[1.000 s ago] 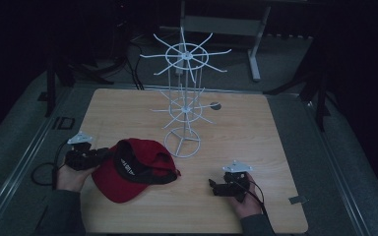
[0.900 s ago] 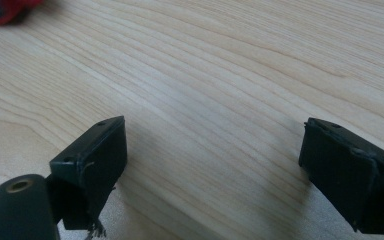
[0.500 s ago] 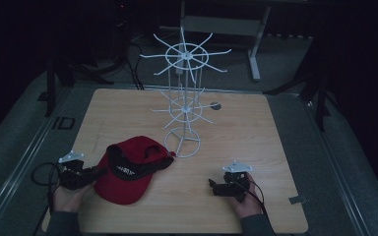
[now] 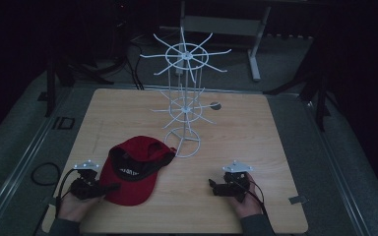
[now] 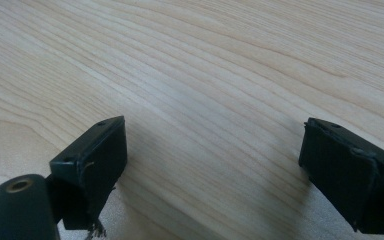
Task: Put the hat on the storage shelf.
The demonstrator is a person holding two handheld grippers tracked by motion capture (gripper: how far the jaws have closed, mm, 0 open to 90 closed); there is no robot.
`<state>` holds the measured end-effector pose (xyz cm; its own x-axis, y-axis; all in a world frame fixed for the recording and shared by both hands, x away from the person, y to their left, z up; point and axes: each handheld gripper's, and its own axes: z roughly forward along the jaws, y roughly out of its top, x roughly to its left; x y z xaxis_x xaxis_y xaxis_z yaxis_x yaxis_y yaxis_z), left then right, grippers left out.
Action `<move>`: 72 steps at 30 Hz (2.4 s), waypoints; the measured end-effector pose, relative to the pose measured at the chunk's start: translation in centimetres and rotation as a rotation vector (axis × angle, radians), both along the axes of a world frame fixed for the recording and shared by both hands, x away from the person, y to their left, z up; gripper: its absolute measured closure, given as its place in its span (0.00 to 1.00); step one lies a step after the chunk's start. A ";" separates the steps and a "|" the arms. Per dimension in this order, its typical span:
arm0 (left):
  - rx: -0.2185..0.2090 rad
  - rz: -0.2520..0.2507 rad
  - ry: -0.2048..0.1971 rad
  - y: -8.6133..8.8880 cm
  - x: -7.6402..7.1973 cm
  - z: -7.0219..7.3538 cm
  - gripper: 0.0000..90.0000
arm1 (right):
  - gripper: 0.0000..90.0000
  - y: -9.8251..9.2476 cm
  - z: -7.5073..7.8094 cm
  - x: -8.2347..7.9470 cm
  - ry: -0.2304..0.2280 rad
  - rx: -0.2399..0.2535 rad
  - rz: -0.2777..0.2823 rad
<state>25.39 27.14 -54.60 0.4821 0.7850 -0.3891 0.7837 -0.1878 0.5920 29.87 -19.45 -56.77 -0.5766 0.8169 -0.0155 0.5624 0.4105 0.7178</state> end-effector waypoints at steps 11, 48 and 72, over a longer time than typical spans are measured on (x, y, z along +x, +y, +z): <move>-0.077 -0.103 0.042 -0.9 0.0 0.2 0.82 | 0.13 0.0 0.0 0.0 0.000 0.001 -0.001; -0.080 0.174 -0.230 0.4 1.5 6.8 0.95 | 0.13 0.0 0.0 0.0 0.000 0.001 -0.001; -0.074 0.292 -0.368 0.7 1.4 8.0 0.95 | 0.13 0.0 0.0 0.0 0.000 0.001 -0.001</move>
<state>26.79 27.85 -46.57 0.3615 0.8848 -0.2939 0.5333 0.0624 0.8436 29.87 -19.44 -56.77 -0.5757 0.8176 -0.0146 0.5626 0.4090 0.7185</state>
